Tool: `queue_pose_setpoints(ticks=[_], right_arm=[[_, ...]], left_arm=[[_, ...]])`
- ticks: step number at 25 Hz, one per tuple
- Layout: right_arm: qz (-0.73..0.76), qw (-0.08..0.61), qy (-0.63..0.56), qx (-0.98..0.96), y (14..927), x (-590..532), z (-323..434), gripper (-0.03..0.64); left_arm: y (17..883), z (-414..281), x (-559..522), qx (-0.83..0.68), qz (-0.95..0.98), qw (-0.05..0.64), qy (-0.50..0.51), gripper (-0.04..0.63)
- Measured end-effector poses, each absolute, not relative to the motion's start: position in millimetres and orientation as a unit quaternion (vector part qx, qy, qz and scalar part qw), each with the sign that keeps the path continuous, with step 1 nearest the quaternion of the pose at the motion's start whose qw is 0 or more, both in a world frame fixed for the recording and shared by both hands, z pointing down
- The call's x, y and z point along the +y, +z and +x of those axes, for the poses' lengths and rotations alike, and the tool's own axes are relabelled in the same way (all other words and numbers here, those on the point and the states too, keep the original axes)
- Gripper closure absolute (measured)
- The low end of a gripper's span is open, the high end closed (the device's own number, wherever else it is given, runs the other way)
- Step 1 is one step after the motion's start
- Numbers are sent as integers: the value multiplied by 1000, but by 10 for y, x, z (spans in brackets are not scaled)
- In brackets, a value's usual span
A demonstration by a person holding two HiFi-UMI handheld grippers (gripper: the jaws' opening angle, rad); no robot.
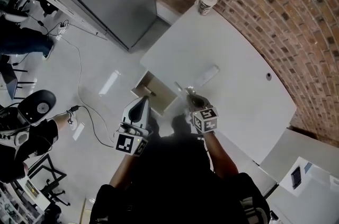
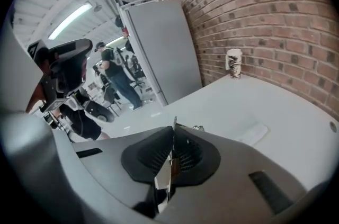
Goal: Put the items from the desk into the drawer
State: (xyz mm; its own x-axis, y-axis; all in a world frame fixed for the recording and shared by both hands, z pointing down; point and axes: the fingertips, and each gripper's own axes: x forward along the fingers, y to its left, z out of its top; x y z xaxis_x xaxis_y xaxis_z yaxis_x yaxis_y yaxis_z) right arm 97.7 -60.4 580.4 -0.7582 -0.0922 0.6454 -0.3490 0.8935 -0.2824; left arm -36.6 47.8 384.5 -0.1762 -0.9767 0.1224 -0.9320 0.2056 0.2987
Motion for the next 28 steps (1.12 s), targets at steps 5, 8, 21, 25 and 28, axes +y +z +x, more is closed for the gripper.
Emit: queue_pose_setpoints(ticks=[5, 8, 21, 25, 28], right_arm=[[84, 359, 181, -912, 5959, -180, 576, 604], [70, 376, 181, -906, 6099, 32, 401, 604], [50, 435, 175, -882, 7225, 572, -50, 604], [48, 452, 171, -874, 7664, 651, -101, 604], [50, 473, 167, -863, 8054, 705, -73, 604]], left_arm=[[3983, -695, 733, -766, 618, 156, -84, 591], [4085, -845, 855, -764, 617, 167, -84, 591], [4637, -1255, 1085, -754, 620, 197, -90, 591], [4882, -1280, 1090, -747, 624, 211, -91, 591], [5058, -1275, 1116, -743, 624, 224, -92, 591]])
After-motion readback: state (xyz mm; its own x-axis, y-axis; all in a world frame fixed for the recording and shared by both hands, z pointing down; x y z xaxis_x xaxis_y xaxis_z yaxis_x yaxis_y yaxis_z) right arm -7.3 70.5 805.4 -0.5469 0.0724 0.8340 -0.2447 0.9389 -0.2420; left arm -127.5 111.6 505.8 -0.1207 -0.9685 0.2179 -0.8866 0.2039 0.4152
